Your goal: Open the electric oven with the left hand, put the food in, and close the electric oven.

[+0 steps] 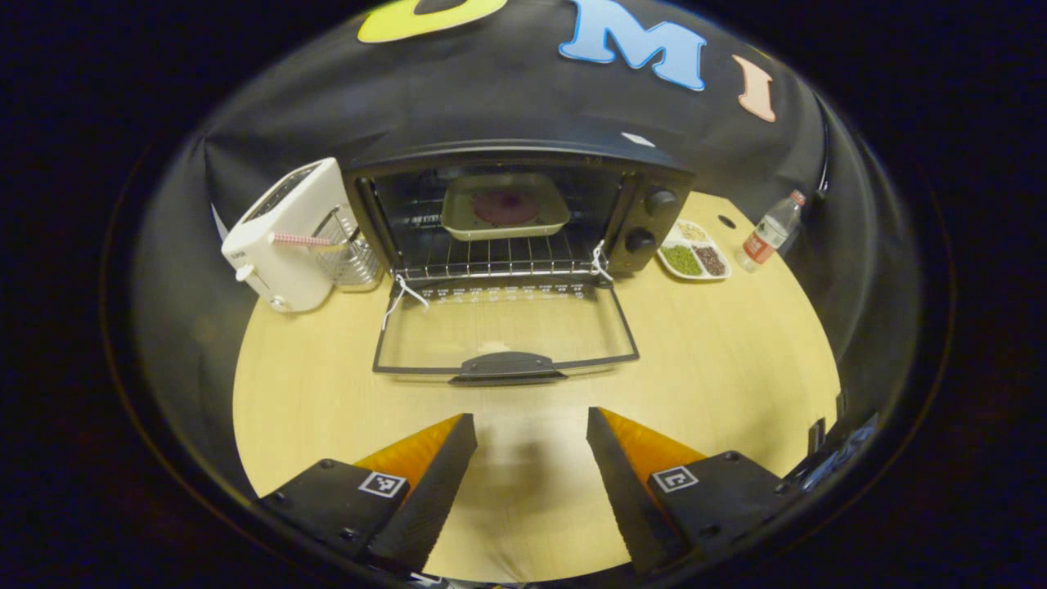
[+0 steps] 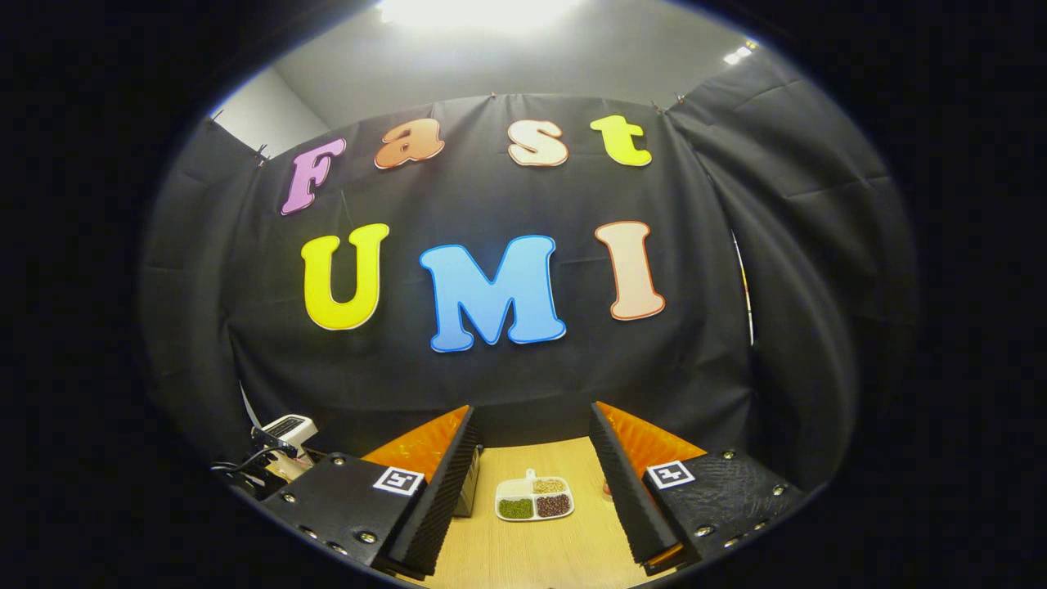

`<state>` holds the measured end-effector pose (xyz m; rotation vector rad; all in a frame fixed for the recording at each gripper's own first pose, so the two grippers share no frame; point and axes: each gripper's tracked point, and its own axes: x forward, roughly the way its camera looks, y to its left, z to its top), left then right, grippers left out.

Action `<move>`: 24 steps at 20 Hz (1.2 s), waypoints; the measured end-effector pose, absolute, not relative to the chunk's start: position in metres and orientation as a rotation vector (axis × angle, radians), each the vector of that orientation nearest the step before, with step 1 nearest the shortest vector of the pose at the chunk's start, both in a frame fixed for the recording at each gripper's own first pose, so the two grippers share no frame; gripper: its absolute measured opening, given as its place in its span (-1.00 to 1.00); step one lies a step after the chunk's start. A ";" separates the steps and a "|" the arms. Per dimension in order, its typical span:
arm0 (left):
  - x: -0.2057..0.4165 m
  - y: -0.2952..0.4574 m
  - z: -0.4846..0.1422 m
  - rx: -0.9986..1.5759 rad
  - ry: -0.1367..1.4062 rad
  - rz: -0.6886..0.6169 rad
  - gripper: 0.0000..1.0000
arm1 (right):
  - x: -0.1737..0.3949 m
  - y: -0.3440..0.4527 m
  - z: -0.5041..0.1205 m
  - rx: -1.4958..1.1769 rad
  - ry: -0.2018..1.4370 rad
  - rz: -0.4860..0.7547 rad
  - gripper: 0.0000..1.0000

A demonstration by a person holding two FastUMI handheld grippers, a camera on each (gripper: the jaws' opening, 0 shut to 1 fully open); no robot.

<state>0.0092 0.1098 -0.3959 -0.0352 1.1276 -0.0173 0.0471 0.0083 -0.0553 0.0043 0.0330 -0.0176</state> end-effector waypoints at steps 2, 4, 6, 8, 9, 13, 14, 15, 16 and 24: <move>0.013 0.113 -0.411 -0.038 1.175 -0.017 0.89 | 0.049 0.003 -0.059 0.005 0.045 -0.028 0.68; 0.017 0.115 -0.426 -0.027 1.215 -0.019 0.79 | 0.053 -0.002 -0.061 0.007 0.053 -0.042 0.68; 0.019 0.115 -0.441 -0.028 1.260 -0.021 0.94 | 0.055 -0.008 -0.064 0.007 0.059 -0.056 0.68; 0.019 0.117 -0.454 -0.013 1.292 -0.020 0.87 | 0.057 -0.015 -0.068 0.006 0.072 -0.079 0.68; 0.020 0.119 -0.458 -0.007 1.304 -0.019 0.87 | 0.058 -0.019 -0.070 0.006 0.079 -0.089 0.68; 0.027 0.121 -0.475 -0.040 1.344 -0.002 0.87 | 0.062 -0.025 -0.078 0.023 0.103 -0.117 0.68; 0.029 0.123 -0.477 -0.038 1.350 0.001 0.87 | 0.062 -0.025 -0.079 0.025 0.107 -0.120 0.68; 0.031 0.125 -0.480 -0.033 1.355 0.002 0.87 | 0.064 -0.026 -0.080 0.024 0.110 -0.122 0.68; 0.032 0.126 -0.482 -0.031 1.356 0.003 0.87 | 0.064 -0.027 -0.081 0.025 0.115 -0.125 0.68; 0.040 0.127 -0.492 -0.025 1.387 0.005 0.87 | 0.067 -0.026 -0.093 0.056 0.160 -0.132 0.68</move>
